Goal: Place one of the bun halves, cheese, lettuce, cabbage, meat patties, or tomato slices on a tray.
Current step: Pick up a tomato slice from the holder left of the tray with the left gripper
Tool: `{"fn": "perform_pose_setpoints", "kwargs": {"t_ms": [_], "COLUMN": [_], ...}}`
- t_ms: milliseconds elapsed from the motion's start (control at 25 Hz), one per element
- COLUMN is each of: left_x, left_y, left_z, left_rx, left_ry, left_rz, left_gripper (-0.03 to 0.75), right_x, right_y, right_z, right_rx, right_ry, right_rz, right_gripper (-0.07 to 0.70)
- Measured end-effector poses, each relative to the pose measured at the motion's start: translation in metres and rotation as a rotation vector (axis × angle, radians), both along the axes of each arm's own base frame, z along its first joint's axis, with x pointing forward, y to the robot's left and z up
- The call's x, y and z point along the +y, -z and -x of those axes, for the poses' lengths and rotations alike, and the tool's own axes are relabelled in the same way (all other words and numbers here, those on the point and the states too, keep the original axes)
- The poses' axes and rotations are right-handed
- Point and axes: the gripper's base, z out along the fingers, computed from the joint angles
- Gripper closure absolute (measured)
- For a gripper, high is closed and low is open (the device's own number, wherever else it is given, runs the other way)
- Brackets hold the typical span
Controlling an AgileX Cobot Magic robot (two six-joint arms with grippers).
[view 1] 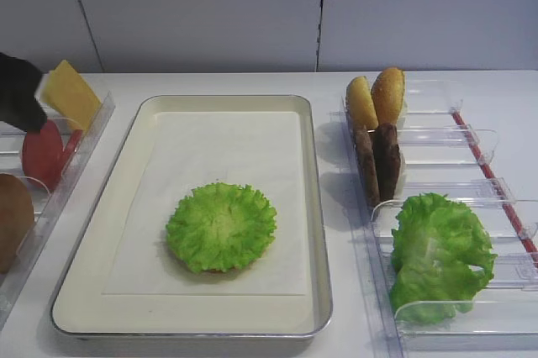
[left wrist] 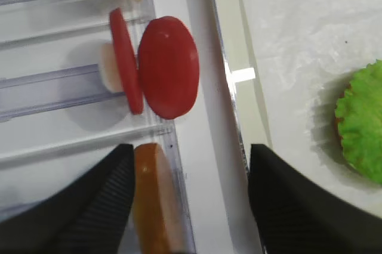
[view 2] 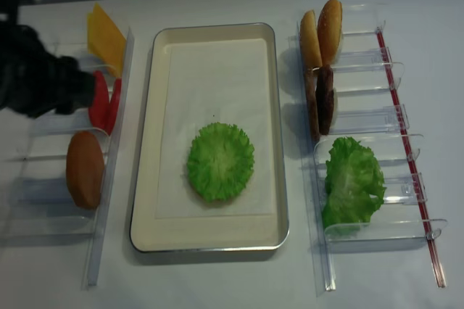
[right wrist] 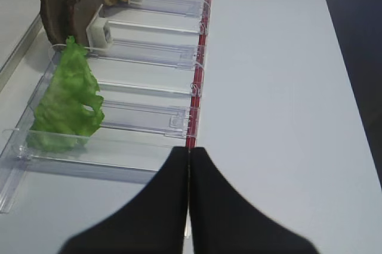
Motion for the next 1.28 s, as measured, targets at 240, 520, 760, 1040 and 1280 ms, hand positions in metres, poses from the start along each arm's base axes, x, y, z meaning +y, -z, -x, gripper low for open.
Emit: {"fn": "perform_pose_setpoints", "kwargs": {"t_ms": [240,520,760,1040,1280], "left_x": [-0.020,-0.022,-0.022,-0.023,-0.021], "left_y": [0.034,0.062,0.071,0.080,0.080], "left_z": [-0.049,-0.079,-0.088,-0.093,-0.092], "left_rx": [0.119,0.188,0.202,0.219,0.228], "left_ry": [0.032,0.011,0.013,0.016,0.031], "left_rz": [-0.014,-0.078,-0.095,-0.100,-0.144], "left_gripper": [0.317,0.317,0.337,0.400,0.602], "right_x": [0.000,0.000,0.000,0.000,0.000], "right_y": [0.000,0.000,0.000,0.000,0.000], "right_z": [0.000,0.000,0.000,0.000,0.000], "right_rx": [0.002,0.002,0.002,0.002,0.002], "right_ry": [0.000,0.001,0.001,0.001,0.001], "right_rz": [0.000,0.002,0.002,0.002,0.002], "right_gripper": [0.372,0.372,0.372,0.372,0.372]}}
